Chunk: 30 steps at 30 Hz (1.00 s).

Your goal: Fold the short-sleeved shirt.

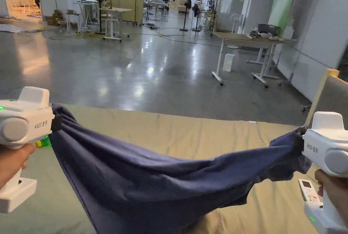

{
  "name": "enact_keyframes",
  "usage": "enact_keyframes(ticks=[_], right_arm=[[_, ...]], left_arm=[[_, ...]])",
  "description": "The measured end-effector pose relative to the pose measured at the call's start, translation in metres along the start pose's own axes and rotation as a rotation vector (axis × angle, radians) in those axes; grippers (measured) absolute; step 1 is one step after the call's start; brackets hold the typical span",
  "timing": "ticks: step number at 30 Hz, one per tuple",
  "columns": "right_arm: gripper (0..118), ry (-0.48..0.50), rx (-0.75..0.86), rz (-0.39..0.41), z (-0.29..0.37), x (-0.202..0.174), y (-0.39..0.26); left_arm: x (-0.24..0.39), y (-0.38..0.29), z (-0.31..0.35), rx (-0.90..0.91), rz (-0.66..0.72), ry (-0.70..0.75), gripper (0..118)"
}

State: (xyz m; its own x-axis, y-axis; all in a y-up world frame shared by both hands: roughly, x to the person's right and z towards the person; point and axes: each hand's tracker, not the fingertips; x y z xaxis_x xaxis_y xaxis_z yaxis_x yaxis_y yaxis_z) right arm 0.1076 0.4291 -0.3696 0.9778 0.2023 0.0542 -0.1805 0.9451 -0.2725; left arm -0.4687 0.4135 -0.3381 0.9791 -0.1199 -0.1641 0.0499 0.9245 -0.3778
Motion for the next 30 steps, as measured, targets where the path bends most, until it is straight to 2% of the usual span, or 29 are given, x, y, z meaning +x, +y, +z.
enact_keyframes(ticks=[5, 12, 23, 30], right_arm=[[9, -0.026, 0.04, 0.019, -0.027, 0.014, 0.04], [9, -0.065, 0.084, 0.104, -0.048, 0.004, 0.078], [9, -0.054, 0.066, 0.031, -0.11, -0.015, 0.104], [9, -0.058, 0.078, 0.043, -0.129, -0.017, 0.111]], left_arm=[[-0.037, 0.043, 0.003, 0.045, 0.036, 0.068, 4], [-0.059, 0.074, -0.018, 0.054, 0.071, 0.113, 4], [-0.053, 0.091, -0.065, 0.038, 0.089, 0.144, 4], [-0.057, 0.091, -0.082, 0.033, 0.081, 0.163, 4]])
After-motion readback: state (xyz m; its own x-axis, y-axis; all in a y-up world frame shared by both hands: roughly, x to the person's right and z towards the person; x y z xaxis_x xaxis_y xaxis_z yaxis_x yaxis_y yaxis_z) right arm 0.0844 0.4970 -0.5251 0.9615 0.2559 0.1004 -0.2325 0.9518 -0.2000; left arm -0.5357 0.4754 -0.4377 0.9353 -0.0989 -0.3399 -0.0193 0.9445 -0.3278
